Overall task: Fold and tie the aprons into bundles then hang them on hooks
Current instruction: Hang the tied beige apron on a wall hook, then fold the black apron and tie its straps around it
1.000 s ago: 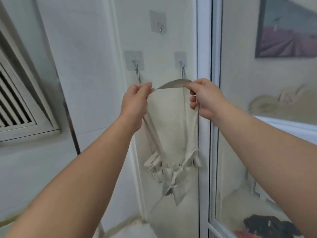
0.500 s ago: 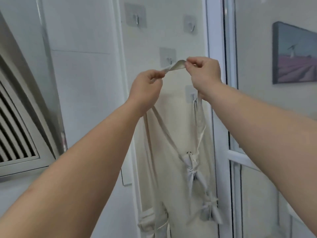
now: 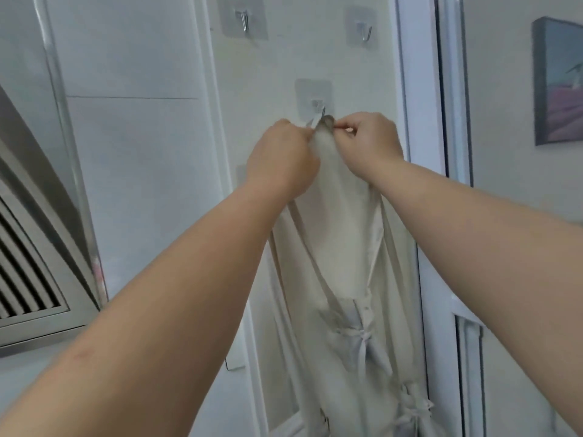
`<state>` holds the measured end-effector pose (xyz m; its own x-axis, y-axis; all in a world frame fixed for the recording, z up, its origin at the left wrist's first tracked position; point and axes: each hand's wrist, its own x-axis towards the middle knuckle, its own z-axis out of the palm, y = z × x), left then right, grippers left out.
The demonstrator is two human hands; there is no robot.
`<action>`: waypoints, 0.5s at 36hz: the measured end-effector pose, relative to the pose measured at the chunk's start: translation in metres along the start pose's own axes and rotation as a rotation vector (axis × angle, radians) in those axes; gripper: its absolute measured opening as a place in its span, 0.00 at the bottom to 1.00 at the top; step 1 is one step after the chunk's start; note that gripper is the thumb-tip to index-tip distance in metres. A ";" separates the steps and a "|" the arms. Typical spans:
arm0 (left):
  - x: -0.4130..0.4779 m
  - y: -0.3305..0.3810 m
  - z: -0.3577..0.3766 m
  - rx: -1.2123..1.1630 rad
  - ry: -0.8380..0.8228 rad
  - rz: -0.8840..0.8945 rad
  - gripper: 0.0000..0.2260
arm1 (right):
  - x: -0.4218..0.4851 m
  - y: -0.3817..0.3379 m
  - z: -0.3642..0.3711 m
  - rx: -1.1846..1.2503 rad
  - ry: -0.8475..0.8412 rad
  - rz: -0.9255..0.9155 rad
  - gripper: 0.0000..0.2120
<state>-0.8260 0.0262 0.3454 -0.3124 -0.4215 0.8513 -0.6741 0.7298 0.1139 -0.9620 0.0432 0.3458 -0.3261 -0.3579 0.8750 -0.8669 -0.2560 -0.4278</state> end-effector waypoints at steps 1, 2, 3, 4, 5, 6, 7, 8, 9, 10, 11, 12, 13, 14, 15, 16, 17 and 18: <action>-0.006 0.001 0.003 0.013 -0.023 0.006 0.16 | -0.006 0.003 0.001 0.034 -0.029 -0.017 0.13; -0.012 0.003 0.005 0.022 -0.050 0.002 0.17 | -0.011 0.004 0.001 0.058 -0.064 -0.030 0.13; -0.016 0.004 0.007 0.027 -0.074 -0.010 0.17 | -0.016 0.004 0.001 0.066 -0.101 -0.042 0.14; -0.020 0.004 0.007 0.033 -0.095 -0.023 0.16 | -0.020 0.003 0.000 0.060 -0.135 -0.055 0.14; -0.024 0.004 0.007 0.035 -0.108 -0.030 0.16 | -0.023 0.002 -0.001 0.042 -0.165 -0.063 0.15; -0.027 0.003 0.006 0.034 -0.113 -0.031 0.15 | -0.026 0.001 -0.003 0.020 -0.186 -0.073 0.16; -0.030 0.002 0.004 0.027 -0.101 -0.025 0.16 | -0.029 -0.001 -0.006 0.006 -0.194 -0.082 0.16; -0.034 0.001 0.000 0.002 -0.076 -0.021 0.16 | -0.033 -0.003 -0.011 0.001 -0.185 -0.088 0.15; -0.038 -0.001 -0.005 -0.039 -0.044 -0.020 0.17 | -0.036 -0.005 -0.015 0.012 -0.160 -0.084 0.14; -0.042 -0.001 -0.010 -0.088 -0.014 -0.021 0.18 | -0.040 -0.008 -0.020 0.033 -0.131 -0.068 0.14; -0.045 -0.002 -0.016 -0.136 0.006 -0.026 0.19 | -0.043 -0.010 -0.023 0.058 -0.109 -0.047 0.13; -0.049 -0.002 -0.021 -0.173 0.010 -0.035 0.19 | -0.048 -0.013 -0.027 0.076 -0.101 -0.026 0.13; -0.054 -0.002 -0.026 -0.197 0.004 -0.046 0.19 | -0.053 -0.015 -0.029 0.086 -0.106 -0.010 0.13; -0.058 -0.003 -0.030 -0.216 -0.005 -0.056 0.19 | -0.057 -0.018 -0.031 0.087 -0.114 -0.001 0.12; -0.063 -0.004 -0.034 -0.235 -0.012 -0.065 0.18 | -0.062 -0.021 -0.032 0.083 -0.126 0.007 0.12; -0.069 -0.005 -0.037 -0.254 -0.014 -0.077 0.17 | -0.068 -0.025 -0.032 0.083 -0.140 0.016 0.11; -0.075 -0.008 -0.041 -0.269 -0.017 -0.090 0.17 | -0.074 -0.031 -0.032 0.095 -0.155 0.028 0.11; -0.080 -0.009 -0.043 -0.286 -0.013 -0.101 0.16 | -0.078 -0.035 -0.031 0.118 -0.164 0.036 0.10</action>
<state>-0.7658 0.0762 0.2988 -0.2638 -0.5050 0.8219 -0.4871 0.8051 0.3384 -0.9180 0.1078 0.2994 -0.2818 -0.5076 0.8142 -0.8027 -0.3402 -0.4899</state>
